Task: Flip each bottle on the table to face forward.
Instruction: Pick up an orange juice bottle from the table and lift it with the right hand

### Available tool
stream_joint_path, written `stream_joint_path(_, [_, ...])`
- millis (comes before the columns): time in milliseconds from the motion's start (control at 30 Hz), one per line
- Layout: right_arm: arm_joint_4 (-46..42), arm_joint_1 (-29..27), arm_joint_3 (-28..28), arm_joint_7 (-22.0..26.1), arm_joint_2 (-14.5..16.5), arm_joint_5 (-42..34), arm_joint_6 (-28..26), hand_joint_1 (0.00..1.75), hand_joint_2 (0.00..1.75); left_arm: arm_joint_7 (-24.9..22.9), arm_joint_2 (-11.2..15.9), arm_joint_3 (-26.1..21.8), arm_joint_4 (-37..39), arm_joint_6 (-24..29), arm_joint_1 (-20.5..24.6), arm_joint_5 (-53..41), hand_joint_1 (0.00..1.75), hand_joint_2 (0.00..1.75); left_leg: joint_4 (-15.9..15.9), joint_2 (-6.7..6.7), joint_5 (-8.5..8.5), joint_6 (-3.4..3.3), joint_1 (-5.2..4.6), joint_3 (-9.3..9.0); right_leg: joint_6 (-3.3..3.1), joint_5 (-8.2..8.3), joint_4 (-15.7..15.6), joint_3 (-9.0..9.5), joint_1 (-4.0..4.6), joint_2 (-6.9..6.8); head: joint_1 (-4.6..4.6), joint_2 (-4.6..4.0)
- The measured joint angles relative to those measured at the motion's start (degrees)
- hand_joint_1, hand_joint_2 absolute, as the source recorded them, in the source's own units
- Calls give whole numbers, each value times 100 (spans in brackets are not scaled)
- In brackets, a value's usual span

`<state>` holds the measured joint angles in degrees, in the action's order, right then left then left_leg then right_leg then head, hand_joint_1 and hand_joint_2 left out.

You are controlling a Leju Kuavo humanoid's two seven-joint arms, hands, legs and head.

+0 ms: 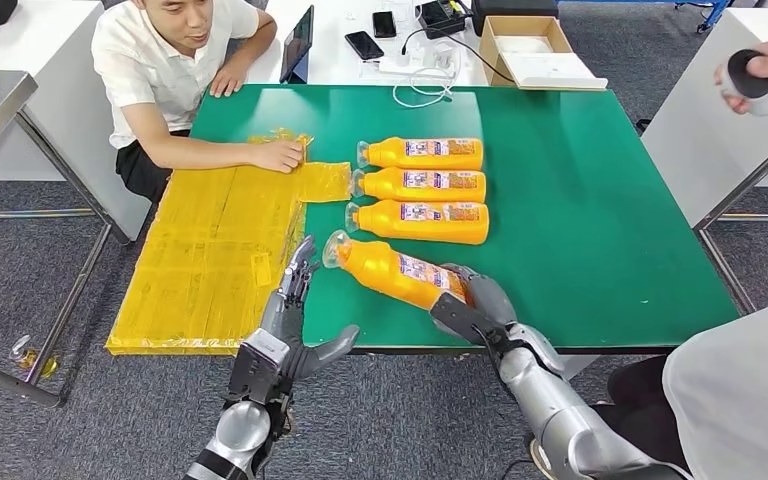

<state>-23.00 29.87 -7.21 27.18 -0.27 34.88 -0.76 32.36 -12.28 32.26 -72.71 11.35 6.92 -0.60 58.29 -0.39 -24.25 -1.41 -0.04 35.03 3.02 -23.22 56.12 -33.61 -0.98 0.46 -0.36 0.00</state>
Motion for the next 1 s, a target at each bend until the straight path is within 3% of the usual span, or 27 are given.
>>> stream_joint_path(200, [-369,-319,254,274,56,-330,-180,175,175,-22,4,-102,-166,-74,-294,202,0,175,0,-7,1,-1,-1,32,0,0,0,-25,-1,-3,0,0])
stream_joint_path(400, [-1156,-913,434,540,155,-980,-485,175,175,147,10,-333,-528,618,-644,655,0,175,0,-20,0,-1,-1,58,2,-3,-1,-43,-1,-10,-1,0])
stream_joint_path(533, [-1924,-1361,446,506,229,-1259,-566,175,175,7,38,-474,-734,621,-825,1109,0,175,0,-23,0,-1,0,73,2,-4,-1,-60,-1,-12,0,0])
stream_joint_path(600, [-2270,-1540,441,503,259,-1408,-608,175,175,-189,50,-500,-773,425,-865,1449,0,175,0,-23,0,-1,0,75,2,-5,-1,-61,-1,-13,1,0])
stream_joint_path(733, [-3030,-1860,273,474,351,-1622,-565,175,175,-567,109,-472,-735,-461,-880,2072,0,175,0,-19,0,-1,-1,79,2,-5,-1,-65,-2,-12,1,0])
stream_joint_path(1000, [-3419,-1929,-730,423,597,-1586,-106,175,175,-779,134,-340,-415,-1454,-675,2201,0,175,-1,-16,2,-1,3,78,1,-4,0,-68,0,-11,1,0])
